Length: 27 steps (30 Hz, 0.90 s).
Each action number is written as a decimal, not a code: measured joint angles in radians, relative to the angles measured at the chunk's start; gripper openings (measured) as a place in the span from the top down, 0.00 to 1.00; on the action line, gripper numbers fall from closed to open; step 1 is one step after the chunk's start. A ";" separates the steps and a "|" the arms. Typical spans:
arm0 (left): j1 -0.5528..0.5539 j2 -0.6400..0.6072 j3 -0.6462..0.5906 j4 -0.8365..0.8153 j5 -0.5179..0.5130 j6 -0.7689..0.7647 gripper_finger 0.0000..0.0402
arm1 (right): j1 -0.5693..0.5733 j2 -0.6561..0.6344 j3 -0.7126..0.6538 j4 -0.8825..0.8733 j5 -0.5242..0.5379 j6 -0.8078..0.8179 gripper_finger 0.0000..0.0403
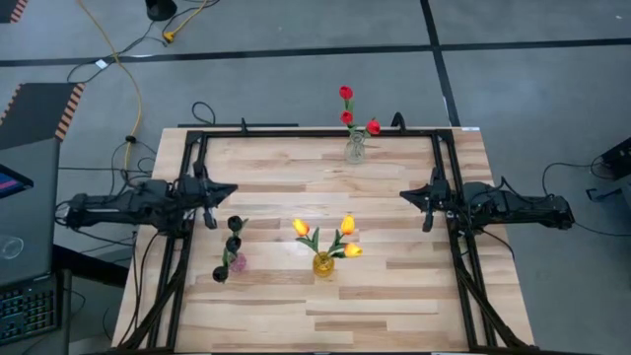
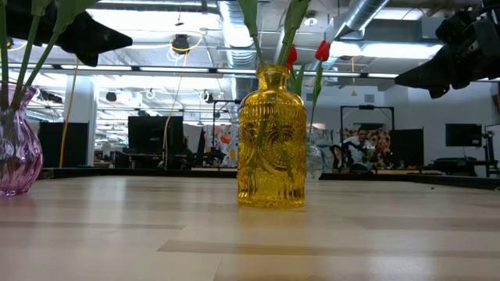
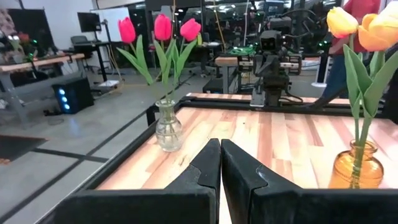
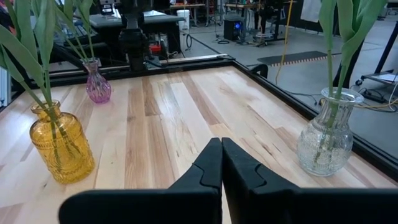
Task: Sort flowers into vase by color
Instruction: Return to Home Position
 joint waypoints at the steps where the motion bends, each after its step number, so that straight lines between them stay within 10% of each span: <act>1: 0.004 0.009 0.000 0.005 0.006 -0.001 1.00 | 0.000 0.000 0.000 0.000 0.000 0.000 0.92; 11: 0.037 0.094 -0.139 0.354 0.051 0.047 1.00 | 0.000 0.000 0.000 0.000 -0.001 0.000 0.92; 27: 0.165 0.094 -0.256 0.454 0.127 0.070 1.00 | 0.000 0.000 0.000 -0.001 -0.005 -0.026 0.92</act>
